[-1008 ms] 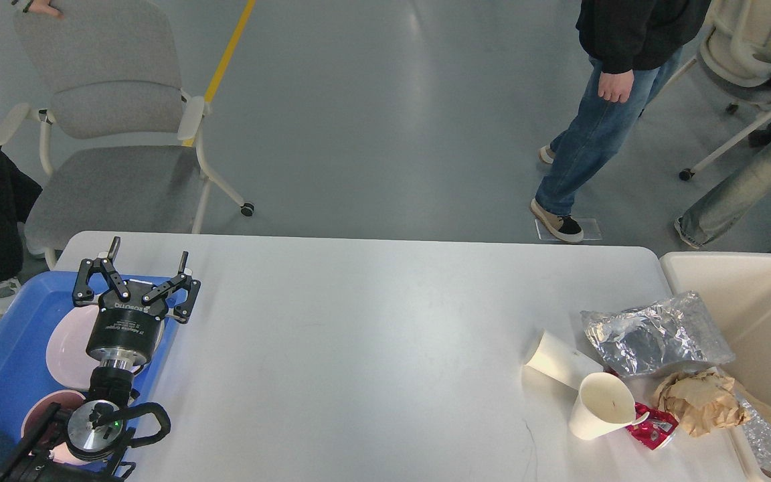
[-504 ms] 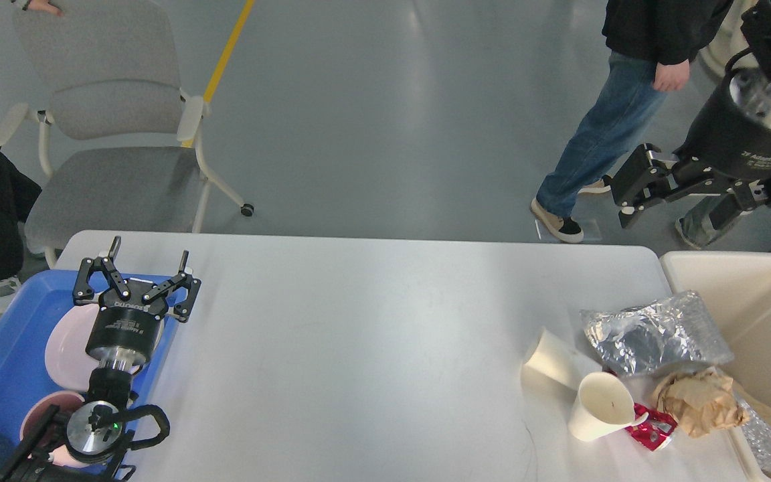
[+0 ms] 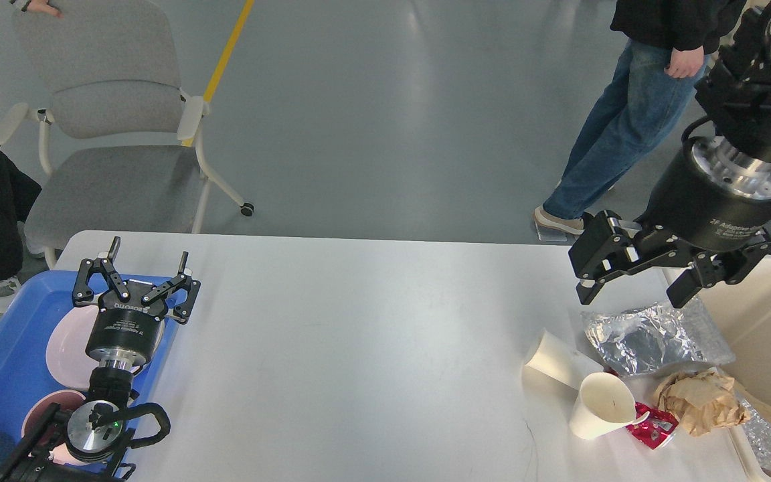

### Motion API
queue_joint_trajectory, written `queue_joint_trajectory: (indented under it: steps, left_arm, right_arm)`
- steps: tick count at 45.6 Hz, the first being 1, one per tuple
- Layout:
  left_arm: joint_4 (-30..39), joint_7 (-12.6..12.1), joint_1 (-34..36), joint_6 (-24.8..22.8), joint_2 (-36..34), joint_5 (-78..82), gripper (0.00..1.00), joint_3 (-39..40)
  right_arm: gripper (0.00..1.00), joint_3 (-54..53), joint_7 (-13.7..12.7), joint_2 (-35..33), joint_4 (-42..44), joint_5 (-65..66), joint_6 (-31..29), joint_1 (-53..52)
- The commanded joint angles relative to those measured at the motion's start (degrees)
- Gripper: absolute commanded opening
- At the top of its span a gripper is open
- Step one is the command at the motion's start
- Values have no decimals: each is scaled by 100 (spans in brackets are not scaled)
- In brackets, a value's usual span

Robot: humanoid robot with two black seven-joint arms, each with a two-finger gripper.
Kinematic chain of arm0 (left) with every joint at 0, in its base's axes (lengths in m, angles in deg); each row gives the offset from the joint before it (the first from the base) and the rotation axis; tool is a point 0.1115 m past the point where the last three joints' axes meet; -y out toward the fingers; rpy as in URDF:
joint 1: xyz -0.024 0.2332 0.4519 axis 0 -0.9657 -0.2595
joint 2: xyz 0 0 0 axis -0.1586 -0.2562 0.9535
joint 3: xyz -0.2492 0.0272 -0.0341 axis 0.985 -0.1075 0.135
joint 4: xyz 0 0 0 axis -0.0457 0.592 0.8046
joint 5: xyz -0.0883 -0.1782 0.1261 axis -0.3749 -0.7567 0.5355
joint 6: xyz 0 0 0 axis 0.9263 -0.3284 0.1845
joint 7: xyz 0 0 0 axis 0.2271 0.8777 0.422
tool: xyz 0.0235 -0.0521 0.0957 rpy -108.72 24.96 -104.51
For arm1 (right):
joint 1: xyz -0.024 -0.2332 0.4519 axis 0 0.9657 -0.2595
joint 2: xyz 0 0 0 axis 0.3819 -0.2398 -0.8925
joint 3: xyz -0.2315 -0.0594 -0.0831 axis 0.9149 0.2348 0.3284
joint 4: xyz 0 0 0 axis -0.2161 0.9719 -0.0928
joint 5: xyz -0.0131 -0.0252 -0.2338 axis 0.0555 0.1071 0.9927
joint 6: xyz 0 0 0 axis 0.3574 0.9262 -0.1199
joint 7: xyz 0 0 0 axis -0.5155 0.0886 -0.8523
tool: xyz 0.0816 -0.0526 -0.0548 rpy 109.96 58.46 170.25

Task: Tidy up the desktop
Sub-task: 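Move the right gripper over the silver foil bag by the paper cup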

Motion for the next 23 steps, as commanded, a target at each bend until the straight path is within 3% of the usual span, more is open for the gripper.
queue_joint_trajectory:
  steps: [1,15,23]
  left_arm:
    - [0,-2,0,1,0,4,96,0]
    - [0,-2,0,-8,0,4,96,0]
    - [0,-2,0,-8,0,4,96,0]
  right_arm:
    - [100,-40,-1,1,1,10,449,571]
    - [100,-49,-45,98,80,10,2338,2003]
    - [100,284,-45,-7,843,-86,3253,2768]
